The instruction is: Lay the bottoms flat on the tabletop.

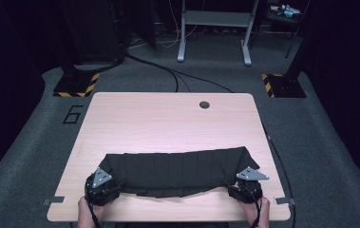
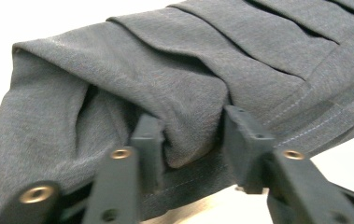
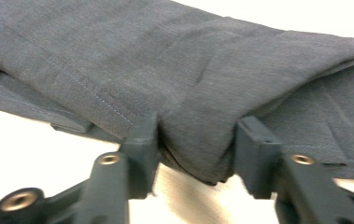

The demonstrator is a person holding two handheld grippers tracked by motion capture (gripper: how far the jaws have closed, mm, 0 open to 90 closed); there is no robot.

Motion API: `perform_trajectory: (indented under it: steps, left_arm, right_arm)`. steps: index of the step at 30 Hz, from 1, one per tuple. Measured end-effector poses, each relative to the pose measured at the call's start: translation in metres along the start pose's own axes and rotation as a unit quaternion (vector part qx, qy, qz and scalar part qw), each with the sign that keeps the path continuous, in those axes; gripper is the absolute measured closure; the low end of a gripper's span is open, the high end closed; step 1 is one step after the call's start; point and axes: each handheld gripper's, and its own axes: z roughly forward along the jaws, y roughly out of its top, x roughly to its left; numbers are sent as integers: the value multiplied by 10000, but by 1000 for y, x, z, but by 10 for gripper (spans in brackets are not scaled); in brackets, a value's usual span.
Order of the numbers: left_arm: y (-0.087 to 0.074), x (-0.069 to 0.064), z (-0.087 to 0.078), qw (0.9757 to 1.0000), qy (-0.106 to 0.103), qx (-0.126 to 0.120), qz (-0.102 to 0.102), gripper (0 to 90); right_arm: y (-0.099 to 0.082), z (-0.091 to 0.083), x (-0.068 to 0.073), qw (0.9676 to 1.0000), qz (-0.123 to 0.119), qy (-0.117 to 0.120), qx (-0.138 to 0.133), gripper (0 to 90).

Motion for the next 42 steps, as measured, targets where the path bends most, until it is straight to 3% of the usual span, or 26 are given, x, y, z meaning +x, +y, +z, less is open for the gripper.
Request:
perform_trajectory:
  steps: [7,12,20,28,42]
  left_arm:
    - [4,-3,0,9997,103,-15,205,770]
    - [6,0,-4,9999,-19,-111,103,785]
    - [14,7,-11,9993,-217,-300,-54,792]
    - [31,13,-16,9989,-262,-381,-37,795]
    - [65,33,-12,9981,-441,-407,-108,794]
  right_arm:
    - [0,-1,2,9999,-154,-31,5,687]
    - [1,-3,2,9998,-151,-41,-93,746]
    - [10,-11,1,9995,-188,-12,-271,767]
    - [28,-19,-5,9990,-141,51,-420,771]
    - [67,-18,-20,9995,-56,96,-307,773]
